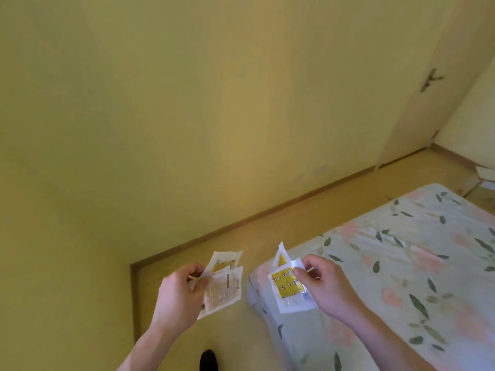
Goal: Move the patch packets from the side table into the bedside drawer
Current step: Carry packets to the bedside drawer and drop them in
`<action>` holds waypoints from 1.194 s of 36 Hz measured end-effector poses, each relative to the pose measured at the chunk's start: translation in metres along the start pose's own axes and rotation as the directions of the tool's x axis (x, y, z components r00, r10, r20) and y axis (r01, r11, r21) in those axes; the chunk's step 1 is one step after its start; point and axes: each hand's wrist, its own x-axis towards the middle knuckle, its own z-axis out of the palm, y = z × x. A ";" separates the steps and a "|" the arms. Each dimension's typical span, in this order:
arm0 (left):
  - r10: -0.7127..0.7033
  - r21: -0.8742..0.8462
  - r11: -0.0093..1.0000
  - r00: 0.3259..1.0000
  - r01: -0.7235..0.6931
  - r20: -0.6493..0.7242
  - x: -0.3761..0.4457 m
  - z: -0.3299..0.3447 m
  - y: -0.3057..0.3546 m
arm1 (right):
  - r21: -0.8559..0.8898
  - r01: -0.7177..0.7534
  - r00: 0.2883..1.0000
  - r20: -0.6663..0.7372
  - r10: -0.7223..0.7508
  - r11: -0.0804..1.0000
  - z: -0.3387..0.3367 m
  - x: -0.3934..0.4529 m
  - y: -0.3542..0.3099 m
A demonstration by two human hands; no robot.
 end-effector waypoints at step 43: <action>0.451 -0.049 0.866 0.732 -0.498 0.511 0.719 0.152 0.265 | 0.309 -0.274 0.752 -0.522 0.403 0.911 -0.116 0.574 -0.049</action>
